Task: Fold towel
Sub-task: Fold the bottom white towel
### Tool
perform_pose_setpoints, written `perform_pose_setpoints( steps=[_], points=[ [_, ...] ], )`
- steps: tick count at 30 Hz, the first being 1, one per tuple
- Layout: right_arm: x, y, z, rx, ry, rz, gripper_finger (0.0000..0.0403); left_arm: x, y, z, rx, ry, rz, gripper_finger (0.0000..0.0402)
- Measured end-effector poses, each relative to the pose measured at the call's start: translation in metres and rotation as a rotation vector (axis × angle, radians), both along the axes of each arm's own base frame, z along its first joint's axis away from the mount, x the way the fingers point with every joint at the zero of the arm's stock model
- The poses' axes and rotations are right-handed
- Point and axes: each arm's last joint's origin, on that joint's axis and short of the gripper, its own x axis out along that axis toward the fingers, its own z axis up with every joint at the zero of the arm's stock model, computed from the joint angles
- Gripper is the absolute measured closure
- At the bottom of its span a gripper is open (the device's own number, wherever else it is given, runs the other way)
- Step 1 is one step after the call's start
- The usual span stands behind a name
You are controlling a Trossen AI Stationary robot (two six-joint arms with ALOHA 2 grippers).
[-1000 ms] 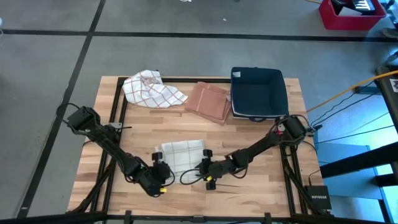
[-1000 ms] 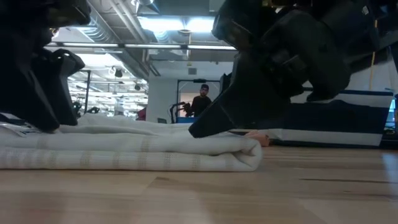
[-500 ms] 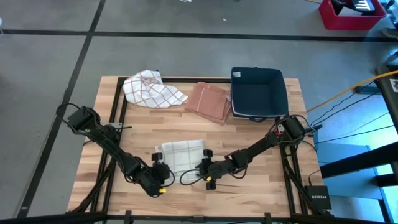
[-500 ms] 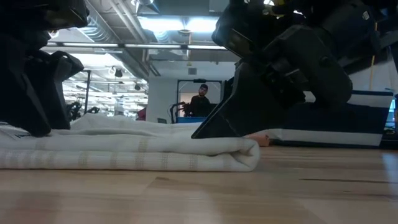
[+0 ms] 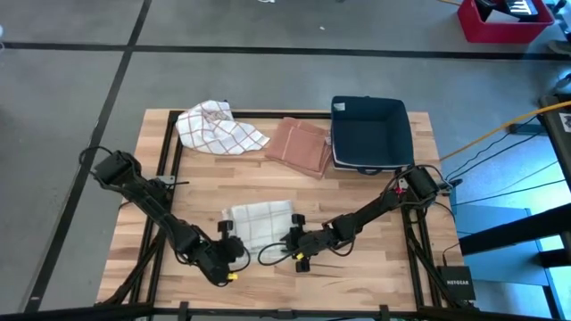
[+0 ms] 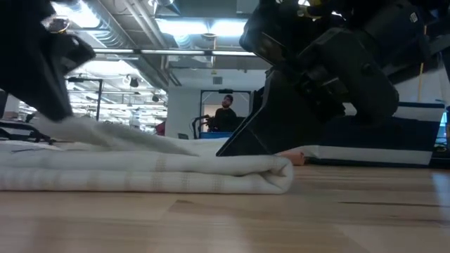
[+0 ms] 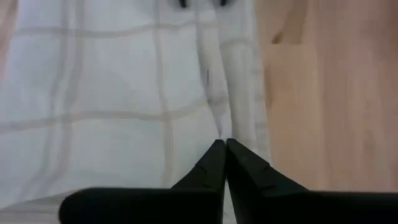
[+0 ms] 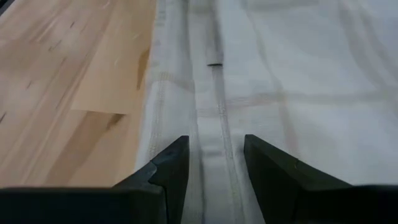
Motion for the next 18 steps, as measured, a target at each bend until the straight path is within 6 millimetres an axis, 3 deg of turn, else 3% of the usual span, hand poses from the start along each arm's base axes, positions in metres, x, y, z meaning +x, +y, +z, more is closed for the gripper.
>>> perform_pose_setpoints(
  steps=[6, 18],
  points=[
    [0.0, 0.0, 0.001, 0.001, -0.003, 0.0, 0.0244, -0.012, -0.009, 0.01, 0.004, 0.045, 0.008, 0.0398],
    [0.0, 0.0, 0.001, 0.002, -0.002, 0.001, 0.0244, -0.022, -0.009, -0.019, -0.042, 0.178, 0.06, 0.0382]
  ],
)
